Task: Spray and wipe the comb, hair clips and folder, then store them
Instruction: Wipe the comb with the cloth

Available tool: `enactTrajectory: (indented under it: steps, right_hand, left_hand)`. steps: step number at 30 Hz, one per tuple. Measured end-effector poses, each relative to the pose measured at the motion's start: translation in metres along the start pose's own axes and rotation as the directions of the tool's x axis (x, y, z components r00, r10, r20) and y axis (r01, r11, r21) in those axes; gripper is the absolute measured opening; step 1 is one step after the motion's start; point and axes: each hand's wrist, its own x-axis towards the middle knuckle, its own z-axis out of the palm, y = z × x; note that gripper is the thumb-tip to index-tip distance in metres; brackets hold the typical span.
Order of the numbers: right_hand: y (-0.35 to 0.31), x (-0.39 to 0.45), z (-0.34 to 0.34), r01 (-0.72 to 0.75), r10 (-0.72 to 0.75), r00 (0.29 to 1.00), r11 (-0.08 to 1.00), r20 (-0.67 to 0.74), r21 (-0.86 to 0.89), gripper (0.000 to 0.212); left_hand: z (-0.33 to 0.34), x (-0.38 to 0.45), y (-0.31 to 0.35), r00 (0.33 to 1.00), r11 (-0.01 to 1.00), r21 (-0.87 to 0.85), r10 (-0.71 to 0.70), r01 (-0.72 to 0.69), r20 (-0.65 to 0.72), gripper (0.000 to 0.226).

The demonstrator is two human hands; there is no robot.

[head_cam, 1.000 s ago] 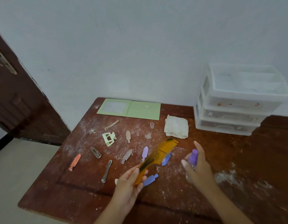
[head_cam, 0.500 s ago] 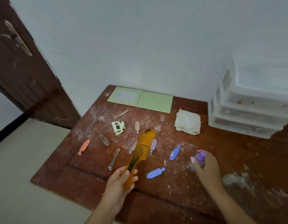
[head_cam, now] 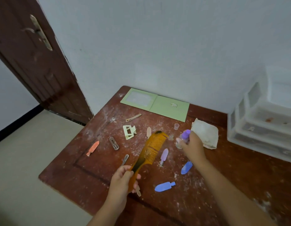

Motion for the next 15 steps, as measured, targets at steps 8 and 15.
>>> enactTrajectory:
  steps: [8, 15]
  right_hand:
    - [0.018, 0.013, -0.004, 0.025, -0.015, 0.994, 0.996, 0.112, -0.089, 0.050]
    - [0.060, 0.036, -0.045, -0.304, 0.230, 0.939, 0.903, -0.257, -0.304, 0.051]
  left_hand:
    - [-0.007, 0.008, -0.003, 1.000, 1.000, -0.025, 0.011, -0.011, -0.002, 0.018]
    - [-0.002, 0.011, -0.010, 0.985, 0.980, -0.161, -0.093, 0.116, 0.144, 0.016]
